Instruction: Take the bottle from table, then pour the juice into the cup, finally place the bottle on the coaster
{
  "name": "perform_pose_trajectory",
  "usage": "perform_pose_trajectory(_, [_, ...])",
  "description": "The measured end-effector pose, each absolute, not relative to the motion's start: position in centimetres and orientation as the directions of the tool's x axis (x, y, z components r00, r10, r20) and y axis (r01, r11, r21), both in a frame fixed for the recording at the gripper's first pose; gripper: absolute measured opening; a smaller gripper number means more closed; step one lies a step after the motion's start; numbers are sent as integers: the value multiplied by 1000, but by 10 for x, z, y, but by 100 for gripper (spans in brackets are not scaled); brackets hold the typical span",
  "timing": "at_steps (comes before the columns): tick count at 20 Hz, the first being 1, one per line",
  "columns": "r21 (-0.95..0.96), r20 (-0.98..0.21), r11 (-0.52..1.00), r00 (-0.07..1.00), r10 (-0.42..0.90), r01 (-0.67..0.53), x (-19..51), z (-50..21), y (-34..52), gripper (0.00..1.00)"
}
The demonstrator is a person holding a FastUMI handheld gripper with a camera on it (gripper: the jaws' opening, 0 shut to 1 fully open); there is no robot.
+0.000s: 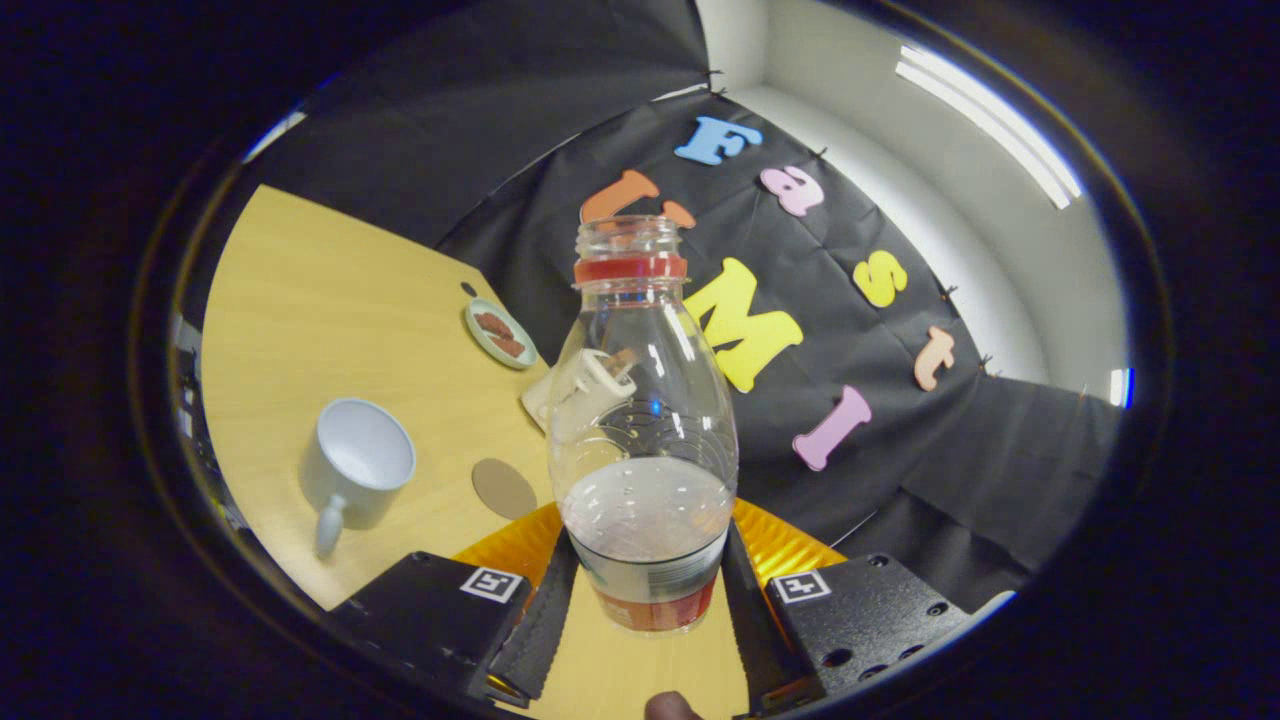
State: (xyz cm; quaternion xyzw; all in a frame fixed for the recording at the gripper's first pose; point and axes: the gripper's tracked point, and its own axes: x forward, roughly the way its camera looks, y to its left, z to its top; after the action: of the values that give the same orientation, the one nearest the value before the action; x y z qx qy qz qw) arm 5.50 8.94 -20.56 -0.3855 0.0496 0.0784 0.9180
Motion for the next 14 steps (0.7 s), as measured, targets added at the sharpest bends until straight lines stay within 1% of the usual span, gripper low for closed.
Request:
perform_pose_trajectory(3, [-543, -158, 811, 975, 154, -216, 53, -189, 94, 76])
perform_pose_trajectory(6, [-389, -138, 890, 970, 199, -238, 60, -163, 96, 76])
perform_pose_trajectory(11, [-184, -100, 949, 966, 240, -255, 85, -129, 96, 76])
perform_pose_trajectory(14, [-118, -77, 957, 963, 259, -266, 113, -120, 108, 76])
